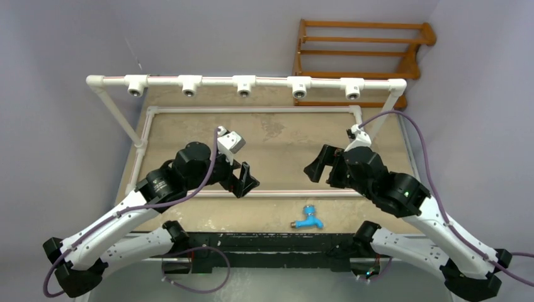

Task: Install the water faucets

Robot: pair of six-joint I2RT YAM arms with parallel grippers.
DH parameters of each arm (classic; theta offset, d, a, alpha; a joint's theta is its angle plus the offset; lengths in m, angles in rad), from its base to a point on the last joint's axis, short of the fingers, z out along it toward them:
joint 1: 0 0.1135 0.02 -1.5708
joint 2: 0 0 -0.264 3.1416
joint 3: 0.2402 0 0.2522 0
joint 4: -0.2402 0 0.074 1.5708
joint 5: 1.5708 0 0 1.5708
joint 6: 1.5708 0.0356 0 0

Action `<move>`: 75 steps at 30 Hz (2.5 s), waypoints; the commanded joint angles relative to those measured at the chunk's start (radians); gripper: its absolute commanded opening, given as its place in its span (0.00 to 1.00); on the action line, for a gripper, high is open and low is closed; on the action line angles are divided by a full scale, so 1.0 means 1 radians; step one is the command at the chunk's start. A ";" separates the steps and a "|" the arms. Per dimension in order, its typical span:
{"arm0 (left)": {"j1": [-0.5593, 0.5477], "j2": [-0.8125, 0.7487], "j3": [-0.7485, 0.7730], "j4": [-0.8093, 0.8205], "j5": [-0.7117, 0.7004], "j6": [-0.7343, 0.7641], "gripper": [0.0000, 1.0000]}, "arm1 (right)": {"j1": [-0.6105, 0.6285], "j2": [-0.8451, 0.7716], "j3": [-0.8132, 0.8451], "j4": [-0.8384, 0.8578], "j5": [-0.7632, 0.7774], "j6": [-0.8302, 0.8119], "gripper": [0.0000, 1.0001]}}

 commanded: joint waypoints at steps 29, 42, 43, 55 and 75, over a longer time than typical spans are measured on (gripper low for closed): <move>-0.004 -0.020 -0.039 0.032 -0.054 0.024 0.87 | 0.005 0.121 -0.244 0.060 -0.046 0.050 0.91; -0.004 -0.035 -0.041 0.033 -0.043 0.033 0.87 | 0.163 0.251 -0.325 0.069 -0.020 0.197 0.84; -0.004 -0.034 -0.041 0.034 -0.040 0.033 0.87 | 0.176 0.261 -0.333 0.067 -0.019 0.212 0.84; -0.004 -0.054 -0.044 0.032 -0.022 0.027 0.87 | 0.235 0.385 -0.317 0.046 0.051 0.296 0.82; -0.004 -0.071 -0.047 0.035 0.003 0.030 0.87 | 0.240 0.607 -0.300 0.159 0.060 0.342 0.57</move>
